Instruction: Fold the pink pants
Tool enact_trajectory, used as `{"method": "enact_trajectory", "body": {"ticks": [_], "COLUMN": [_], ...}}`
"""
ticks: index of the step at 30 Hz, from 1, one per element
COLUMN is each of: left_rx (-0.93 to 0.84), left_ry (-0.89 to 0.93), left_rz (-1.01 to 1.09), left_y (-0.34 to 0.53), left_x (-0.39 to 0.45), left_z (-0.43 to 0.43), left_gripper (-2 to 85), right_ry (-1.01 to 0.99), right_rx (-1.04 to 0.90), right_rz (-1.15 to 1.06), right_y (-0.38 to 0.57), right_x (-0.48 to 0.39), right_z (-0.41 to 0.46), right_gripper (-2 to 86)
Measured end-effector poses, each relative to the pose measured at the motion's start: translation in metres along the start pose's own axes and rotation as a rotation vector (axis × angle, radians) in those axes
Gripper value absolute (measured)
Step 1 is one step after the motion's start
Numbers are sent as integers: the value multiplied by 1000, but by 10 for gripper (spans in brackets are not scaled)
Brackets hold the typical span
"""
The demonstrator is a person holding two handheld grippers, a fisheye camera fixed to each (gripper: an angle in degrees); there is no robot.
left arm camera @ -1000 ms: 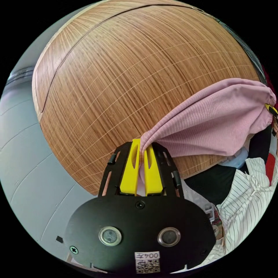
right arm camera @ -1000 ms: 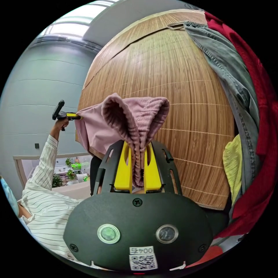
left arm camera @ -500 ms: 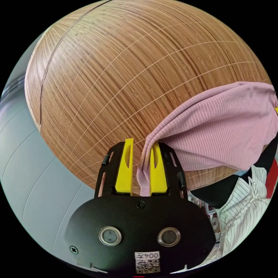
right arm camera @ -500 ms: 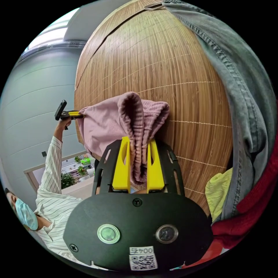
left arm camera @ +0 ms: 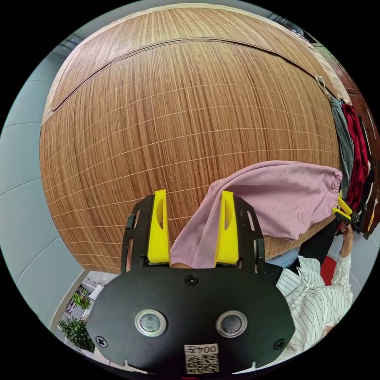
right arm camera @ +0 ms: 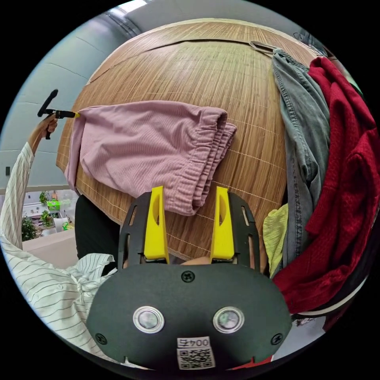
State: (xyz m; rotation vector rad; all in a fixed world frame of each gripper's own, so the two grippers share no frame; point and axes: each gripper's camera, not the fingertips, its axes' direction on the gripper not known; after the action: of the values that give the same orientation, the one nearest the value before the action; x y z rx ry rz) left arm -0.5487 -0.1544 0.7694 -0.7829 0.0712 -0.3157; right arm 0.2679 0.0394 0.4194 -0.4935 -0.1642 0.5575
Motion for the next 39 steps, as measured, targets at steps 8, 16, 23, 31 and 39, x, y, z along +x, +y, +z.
{"method": "enact_trajectory", "body": {"ticks": [8, 16, 23, 31, 39], "left_rx": [157, 195, 366, 447, 510], "left_ry": [178, 312, 262, 222, 195], "left_rz": [-34, 11, 138, -13, -171], "left_y": [97, 197, 341, 544, 637], "left_x": [-40, -60, -41, -47, -27], "left_z": [42, 123, 179, 319, 421], "left_gripper": [158, 158, 159, 152, 146], "right_ry": [194, 470, 535, 103, 34], "right_rx": [-77, -156, 75, 242, 171], "right_rz": [-104, -106, -262, -909, -1270], "right_y": [-23, -41, -40, -80, -149], "right_x": [-94, -118, -248, -541, -842], "right_z": [-8, -59, -150, -174, -126], "right_gripper": [93, 78, 114, 138, 137]}}
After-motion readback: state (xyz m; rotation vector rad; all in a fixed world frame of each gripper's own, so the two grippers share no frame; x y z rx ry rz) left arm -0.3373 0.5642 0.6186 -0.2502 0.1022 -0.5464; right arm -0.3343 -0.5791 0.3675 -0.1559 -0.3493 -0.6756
